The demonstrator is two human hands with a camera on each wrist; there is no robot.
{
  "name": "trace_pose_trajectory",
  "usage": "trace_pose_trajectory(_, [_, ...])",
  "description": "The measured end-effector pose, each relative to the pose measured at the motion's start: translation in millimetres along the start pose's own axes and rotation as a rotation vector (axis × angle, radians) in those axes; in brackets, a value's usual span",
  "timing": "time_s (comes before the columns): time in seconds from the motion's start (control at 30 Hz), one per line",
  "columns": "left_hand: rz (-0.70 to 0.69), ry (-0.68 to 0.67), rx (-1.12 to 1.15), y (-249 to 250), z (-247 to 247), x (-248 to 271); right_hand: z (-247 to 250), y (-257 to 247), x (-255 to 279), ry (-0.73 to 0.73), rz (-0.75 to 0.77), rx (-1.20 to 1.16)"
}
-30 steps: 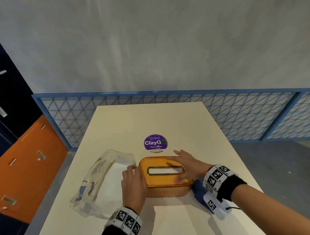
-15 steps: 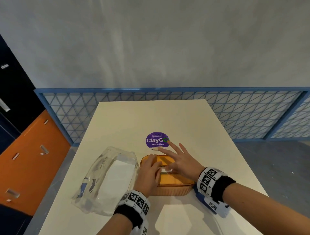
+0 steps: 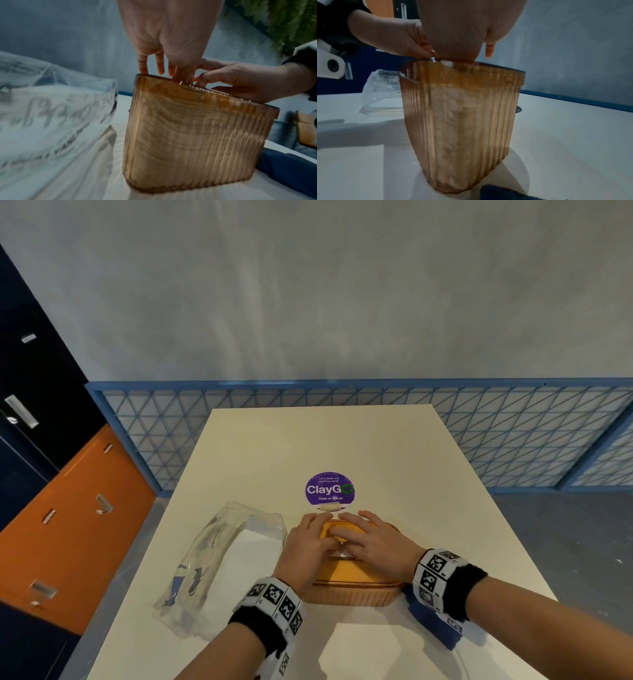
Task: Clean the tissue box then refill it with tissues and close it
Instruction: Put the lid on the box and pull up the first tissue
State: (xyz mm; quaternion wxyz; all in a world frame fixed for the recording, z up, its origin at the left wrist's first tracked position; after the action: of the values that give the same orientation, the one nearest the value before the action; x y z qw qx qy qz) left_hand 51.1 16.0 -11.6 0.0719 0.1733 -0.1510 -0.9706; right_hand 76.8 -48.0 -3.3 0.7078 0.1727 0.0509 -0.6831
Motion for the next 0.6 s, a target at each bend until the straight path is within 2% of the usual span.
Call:
trace_pose_trajectory(0.07, [-0.046,-0.085,-0.166,5,-1,-4,3,9,3,0.005,-0.078,0.006])
trace_pose_trajectory(0.2, [-0.125,-0.11,-0.326,14,-11,-6,8,24,18,0.057,-0.193,0.011])
trace_pose_trajectory(0.23, [-0.171,-0.067,-0.35,16,-9,-7,10,28,23,0.075,-0.218,0.0])
trace_pose_trajectory(0.33, [-0.189,-0.12,-0.288,21,-4,-9,15,36,33,0.123,-0.261,-0.012])
trace_pose_trajectory(0.4, [-0.25,-0.119,-0.269,20,-14,-9,19,39,33,0.121,-0.255,-0.013])
trace_pose_trajectory(0.6, [-0.271,-0.038,-0.188,18,-15,-13,11,36,10,0.042,-0.105,0.019])
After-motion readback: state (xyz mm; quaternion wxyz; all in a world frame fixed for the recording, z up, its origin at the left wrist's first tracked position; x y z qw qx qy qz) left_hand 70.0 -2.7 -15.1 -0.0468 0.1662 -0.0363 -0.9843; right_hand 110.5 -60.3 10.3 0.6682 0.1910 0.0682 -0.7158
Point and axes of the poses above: each hand's wrist, its own x-axis away from the middle knuckle, its own z-axis out of the back of the hand, y = z × x, the point moved 9 cm from there along -x, towards the middle knuckle, and after that the axes turned 15 degrees about y, right-handed, at the moved point
